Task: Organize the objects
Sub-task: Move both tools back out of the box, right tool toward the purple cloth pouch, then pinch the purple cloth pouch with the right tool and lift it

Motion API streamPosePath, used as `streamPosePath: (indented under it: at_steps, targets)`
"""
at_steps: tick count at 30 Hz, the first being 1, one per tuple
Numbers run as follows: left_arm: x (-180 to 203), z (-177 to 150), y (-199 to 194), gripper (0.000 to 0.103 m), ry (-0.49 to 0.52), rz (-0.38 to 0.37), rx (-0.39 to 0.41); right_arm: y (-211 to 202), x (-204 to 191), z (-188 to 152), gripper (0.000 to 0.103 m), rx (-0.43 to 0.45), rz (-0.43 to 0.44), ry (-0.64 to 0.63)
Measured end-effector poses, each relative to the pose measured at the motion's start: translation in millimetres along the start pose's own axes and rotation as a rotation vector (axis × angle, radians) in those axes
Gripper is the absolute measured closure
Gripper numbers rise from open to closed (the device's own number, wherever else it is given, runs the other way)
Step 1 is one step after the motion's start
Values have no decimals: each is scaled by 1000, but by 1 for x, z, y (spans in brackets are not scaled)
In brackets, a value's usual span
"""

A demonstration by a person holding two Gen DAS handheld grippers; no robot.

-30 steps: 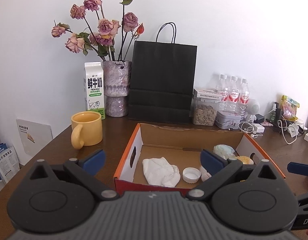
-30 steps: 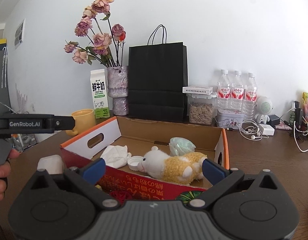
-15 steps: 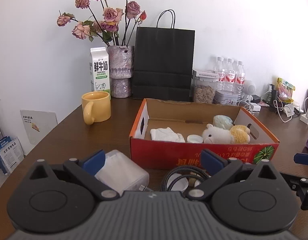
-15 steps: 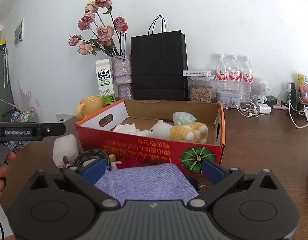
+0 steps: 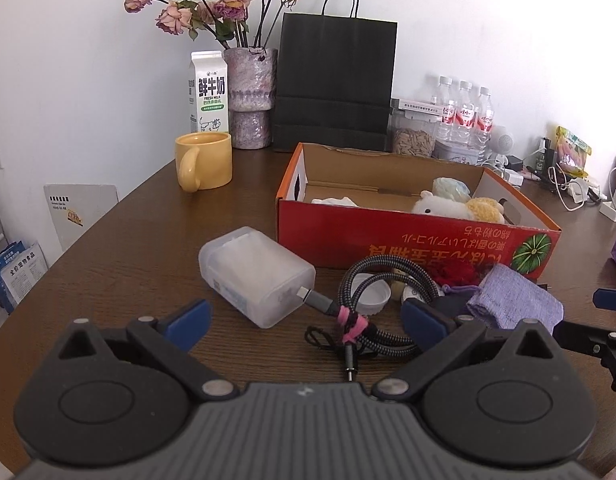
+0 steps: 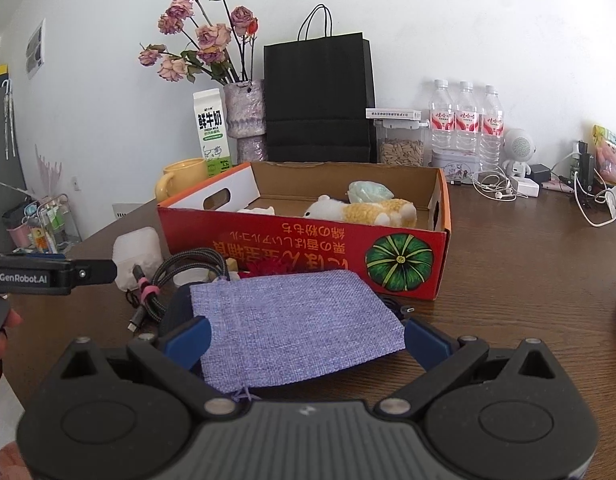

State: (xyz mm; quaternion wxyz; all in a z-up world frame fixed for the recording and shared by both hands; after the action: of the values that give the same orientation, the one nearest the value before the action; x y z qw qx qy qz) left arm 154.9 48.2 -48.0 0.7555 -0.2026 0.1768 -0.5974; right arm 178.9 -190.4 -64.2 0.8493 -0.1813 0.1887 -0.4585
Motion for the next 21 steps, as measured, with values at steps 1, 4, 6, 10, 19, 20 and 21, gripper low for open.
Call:
streamPosePath:
  at_steps: [1,4,6,10,19,20,21]
  targets:
    - [-1,-1,0,0,-1,2,-2,2,-1,0,0,-4,2,-4]
    - [-4,-1,1,0,-9,8,-8,9,-5,1,0,-16,22,-21]
    - [-4,-2,2,0,-11,12,-13,17,-4,1,0,-34,27,-27]
    - [-6,-4,4,0,-8,14,-21,39,4,4,0,-64,55,-27]
    - [-8,-7,10,0,-14,25,-38,64,12,1,0,-84,147,41]
    - [-8,-7,12,0,-14,25,-41,64,13,-1,0,-83,157,52]
    - [-7,-8,12,0,-13,23,-43,64,14,-2,0,-81,168,61]
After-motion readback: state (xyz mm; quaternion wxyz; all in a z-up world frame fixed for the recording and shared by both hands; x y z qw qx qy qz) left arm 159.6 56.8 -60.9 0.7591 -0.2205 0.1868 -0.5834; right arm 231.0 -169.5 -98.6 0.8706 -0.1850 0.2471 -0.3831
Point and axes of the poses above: each gripper's, at about its wrist camera, not at the fingertips, and y roughly the way its jaws point, x to its right, z to its top, the point moved 8 cm from there along y, roughly the way its jaws point, and after that the axes turned 8 degrees about z, right-handed, at the moved point
